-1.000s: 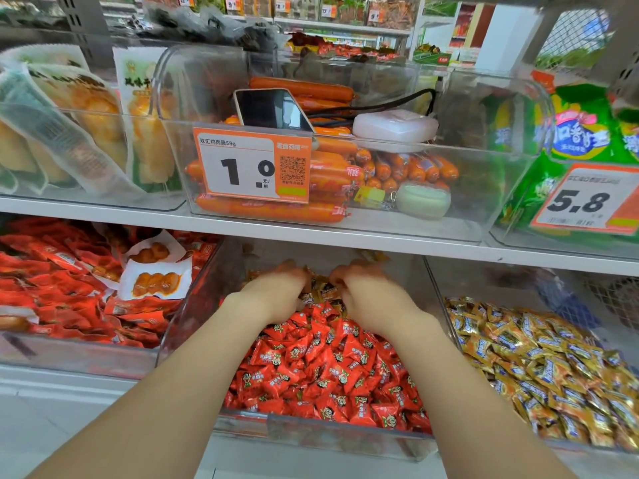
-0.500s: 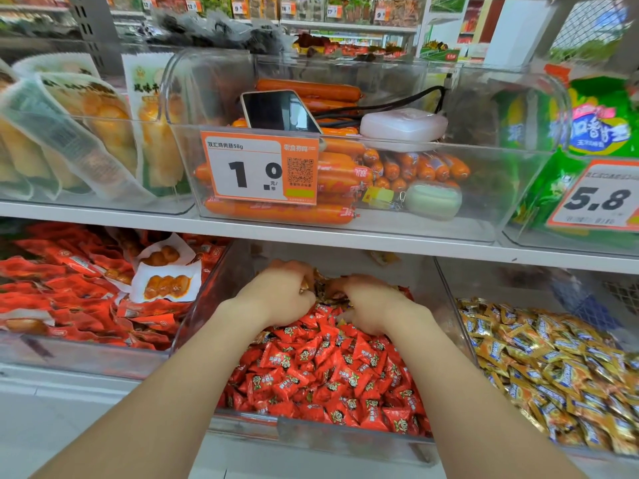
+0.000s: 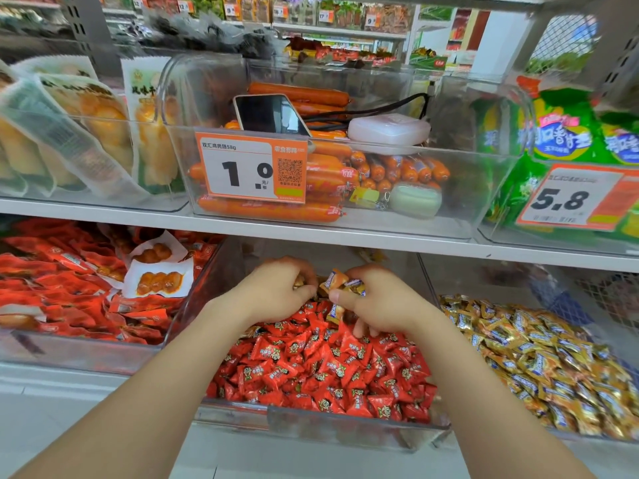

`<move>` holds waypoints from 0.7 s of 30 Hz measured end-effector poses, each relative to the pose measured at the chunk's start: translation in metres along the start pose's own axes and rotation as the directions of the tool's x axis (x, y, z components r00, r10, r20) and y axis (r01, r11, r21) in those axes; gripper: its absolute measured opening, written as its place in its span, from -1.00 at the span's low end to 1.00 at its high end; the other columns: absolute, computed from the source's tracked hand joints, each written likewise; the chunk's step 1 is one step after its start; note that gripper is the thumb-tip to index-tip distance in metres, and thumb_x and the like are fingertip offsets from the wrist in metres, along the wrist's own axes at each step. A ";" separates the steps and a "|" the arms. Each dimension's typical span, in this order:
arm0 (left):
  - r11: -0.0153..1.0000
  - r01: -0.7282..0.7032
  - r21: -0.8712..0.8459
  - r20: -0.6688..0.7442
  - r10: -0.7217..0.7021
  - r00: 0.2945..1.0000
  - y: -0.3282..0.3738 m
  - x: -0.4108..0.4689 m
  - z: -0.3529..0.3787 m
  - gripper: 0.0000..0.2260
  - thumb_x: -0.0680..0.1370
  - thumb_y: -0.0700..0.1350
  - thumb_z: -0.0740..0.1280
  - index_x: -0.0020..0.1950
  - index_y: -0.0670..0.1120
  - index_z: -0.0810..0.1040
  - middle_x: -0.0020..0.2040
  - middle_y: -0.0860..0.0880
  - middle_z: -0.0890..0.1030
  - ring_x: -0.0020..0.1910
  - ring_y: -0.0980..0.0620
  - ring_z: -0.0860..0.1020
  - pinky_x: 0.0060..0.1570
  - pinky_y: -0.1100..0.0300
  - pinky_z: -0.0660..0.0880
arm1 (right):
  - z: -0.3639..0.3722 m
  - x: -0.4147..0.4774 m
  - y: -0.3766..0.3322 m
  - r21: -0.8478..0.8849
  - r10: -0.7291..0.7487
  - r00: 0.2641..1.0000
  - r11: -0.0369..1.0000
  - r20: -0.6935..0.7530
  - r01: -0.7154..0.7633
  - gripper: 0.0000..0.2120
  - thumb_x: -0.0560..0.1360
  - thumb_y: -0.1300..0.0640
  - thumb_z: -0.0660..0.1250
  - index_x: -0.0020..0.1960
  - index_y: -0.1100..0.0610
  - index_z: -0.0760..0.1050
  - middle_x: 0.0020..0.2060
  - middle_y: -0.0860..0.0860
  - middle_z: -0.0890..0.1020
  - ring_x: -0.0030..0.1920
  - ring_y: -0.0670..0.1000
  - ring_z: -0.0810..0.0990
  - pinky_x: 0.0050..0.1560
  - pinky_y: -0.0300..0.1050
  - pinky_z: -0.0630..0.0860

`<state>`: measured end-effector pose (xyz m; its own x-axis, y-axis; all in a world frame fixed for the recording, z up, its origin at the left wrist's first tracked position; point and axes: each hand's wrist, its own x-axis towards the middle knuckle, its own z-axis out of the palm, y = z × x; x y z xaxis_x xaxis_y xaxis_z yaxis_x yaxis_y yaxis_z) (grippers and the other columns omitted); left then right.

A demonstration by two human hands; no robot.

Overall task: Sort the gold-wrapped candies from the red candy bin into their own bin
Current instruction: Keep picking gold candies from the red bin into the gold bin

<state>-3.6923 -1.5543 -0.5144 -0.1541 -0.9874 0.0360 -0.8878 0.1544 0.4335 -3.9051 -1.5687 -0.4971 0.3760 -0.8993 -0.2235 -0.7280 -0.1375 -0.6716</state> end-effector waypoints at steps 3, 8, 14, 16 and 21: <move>0.975 -0.027 -0.219 0.091 0.048 0.995 0.016 -0.013 -0.007 -0.86 0.67 0.05 0.34 0.20 0.18 0.63 -0.20 0.09 0.68 -0.18 0.08 0.63 -0.16 0.12 0.57 | -0.007 -0.020 -0.002 0.115 -0.024 1.000 0.993 -0.004 0.024 -0.68 0.69 0.00 0.34 0.36 0.13 0.46 -0.41 -0.04 0.67 -0.55 -0.08 0.59 -0.52 -0.27 0.42; 0.962 -0.016 -0.272 0.058 0.033 0.998 0.041 -0.039 -0.009 -0.82 0.60 0.18 0.41 -0.08 0.13 0.69 -0.28 0.15 0.68 -0.37 0.22 0.55 -0.25 0.18 0.51 | -0.013 -0.056 -0.001 0.175 -0.006 0.996 0.984 -0.085 0.021 -0.66 0.63 -0.13 0.39 0.33 -0.08 0.41 -0.43 0.08 0.69 -0.53 0.00 0.56 -0.50 -0.24 0.38; 0.936 0.019 -0.350 -0.035 -0.034 0.999 0.072 -0.066 0.007 -0.98 0.53 0.03 0.48 -0.08 0.14 0.67 -0.10 0.08 0.72 -0.11 -0.04 0.67 -0.05 0.01 0.59 | -0.049 -0.112 0.028 0.482 0.035 0.997 0.876 -0.071 0.004 -0.76 0.58 -0.10 0.48 0.11 0.04 0.62 -0.22 0.16 0.64 -0.48 0.03 0.47 -0.51 -0.25 0.19; 0.919 -0.022 -0.394 -0.102 -0.020 0.995 0.092 -0.074 0.012 -0.95 0.55 0.01 0.49 -0.05 0.13 0.64 -0.02 0.04 0.71 -0.03 -0.07 0.66 0.05 0.03 0.55 | -0.068 -0.125 0.051 0.516 0.084 0.994 0.856 -0.074 -0.034 -0.72 0.60 -0.06 0.46 0.11 0.15 0.63 -0.20 0.13 0.65 -0.49 0.00 0.42 -0.50 -0.26 0.13; 0.872 -0.136 -0.471 -0.132 0.083 0.988 0.163 -0.081 0.026 -0.97 0.59 0.00 0.44 -0.01 0.12 0.61 -0.08 0.03 0.71 -0.27 -0.05 0.62 -0.15 0.07 0.52 | -0.097 -0.130 0.126 0.016 0.121 0.850 0.991 -0.513 -0.131 -0.91 0.63 -0.07 0.41 0.05 -0.08 0.55 -0.12 0.00 0.70 -0.17 0.06 0.66 -0.17 -0.05 0.57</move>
<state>-3.8361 -1.4482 -0.4703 -0.1683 -0.9672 0.1903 -0.5491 0.2523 0.7968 -4.1013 -1.5095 -0.4847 -0.0624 -0.9939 0.0911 -0.7618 -0.0116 -0.6477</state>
